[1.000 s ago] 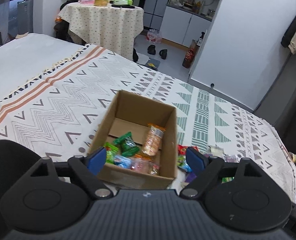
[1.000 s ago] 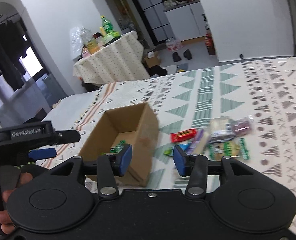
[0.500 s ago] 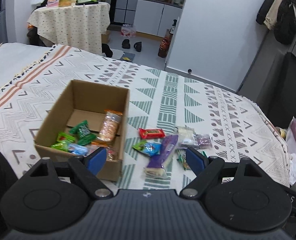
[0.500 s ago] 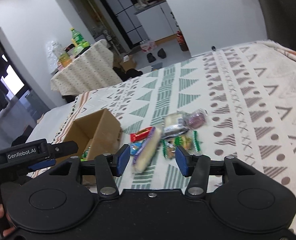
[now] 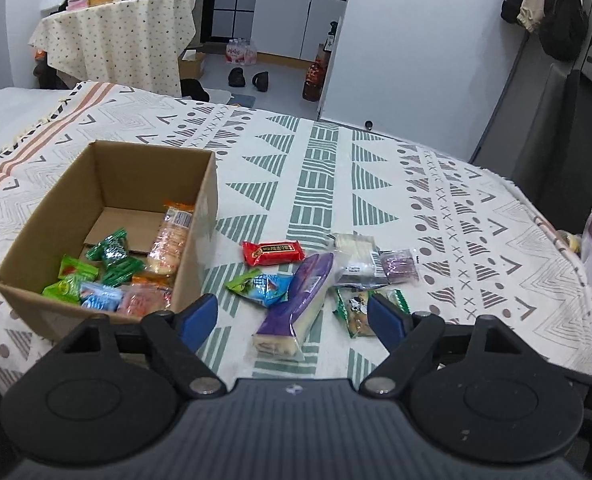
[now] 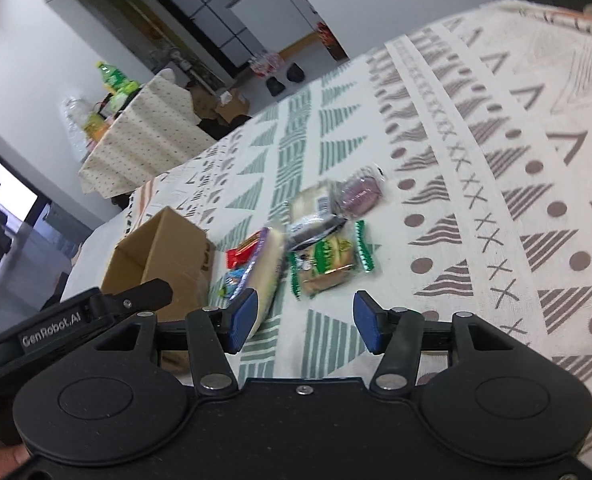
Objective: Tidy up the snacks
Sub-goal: 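Withdraw both grippers from the box toward the remaining snacks, then grasp the long purple-wrapped bread with the left gripper while the right grasps a green-wrapped candy, then carry both snacks over the box and open both grippers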
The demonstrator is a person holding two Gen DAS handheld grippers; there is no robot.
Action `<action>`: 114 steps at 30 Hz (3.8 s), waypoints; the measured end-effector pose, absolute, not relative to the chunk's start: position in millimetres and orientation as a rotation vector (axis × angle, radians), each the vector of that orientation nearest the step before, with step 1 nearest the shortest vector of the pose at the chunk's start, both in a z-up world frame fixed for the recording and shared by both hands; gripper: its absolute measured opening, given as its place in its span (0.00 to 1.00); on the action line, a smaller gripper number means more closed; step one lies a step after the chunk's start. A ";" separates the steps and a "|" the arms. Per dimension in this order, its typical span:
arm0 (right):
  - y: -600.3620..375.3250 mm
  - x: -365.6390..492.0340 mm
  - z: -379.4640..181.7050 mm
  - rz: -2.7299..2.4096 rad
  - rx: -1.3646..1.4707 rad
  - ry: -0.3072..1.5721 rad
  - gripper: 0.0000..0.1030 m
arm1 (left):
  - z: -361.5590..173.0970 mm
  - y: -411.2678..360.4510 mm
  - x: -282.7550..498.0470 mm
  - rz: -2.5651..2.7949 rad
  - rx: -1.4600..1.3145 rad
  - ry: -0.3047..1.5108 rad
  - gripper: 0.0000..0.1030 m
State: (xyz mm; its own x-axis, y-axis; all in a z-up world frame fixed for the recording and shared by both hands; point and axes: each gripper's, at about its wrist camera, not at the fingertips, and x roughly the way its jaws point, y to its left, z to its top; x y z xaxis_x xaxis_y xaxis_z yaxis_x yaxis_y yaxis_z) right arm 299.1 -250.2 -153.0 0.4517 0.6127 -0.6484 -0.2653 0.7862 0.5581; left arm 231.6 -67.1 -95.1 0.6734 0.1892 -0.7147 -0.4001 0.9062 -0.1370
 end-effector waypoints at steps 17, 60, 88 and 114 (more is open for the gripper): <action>-254.0 347.0 -203.2 0.497 0.568 1.083 0.52 | -146.6 -66.4 282.8 0.316 -0.269 0.835 0.77; -243.4 350.7 -198.3 0.466 0.617 1.034 0.12 | -152.6 -41.7 266.4 0.238 -0.485 0.860 0.21; -192.7 285.6 -93.4 0.440 0.450 0.893 0.11 | -59.4 6.1 204.7 0.178 -0.565 0.733 0.21; -87.4 295.1 -48.4 0.532 0.383 0.851 0.11 | -42.4 113.5 192.7 0.278 -0.682 0.690 0.21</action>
State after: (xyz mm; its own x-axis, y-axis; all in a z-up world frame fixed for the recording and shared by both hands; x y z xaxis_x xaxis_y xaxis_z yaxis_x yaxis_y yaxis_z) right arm 295.1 -87.4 -48.4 0.5430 0.5834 -0.6040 -0.2877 0.8050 0.5188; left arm 192.7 113.5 -42.4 0.7463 0.0171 -0.6654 -0.4487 0.7514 -0.4839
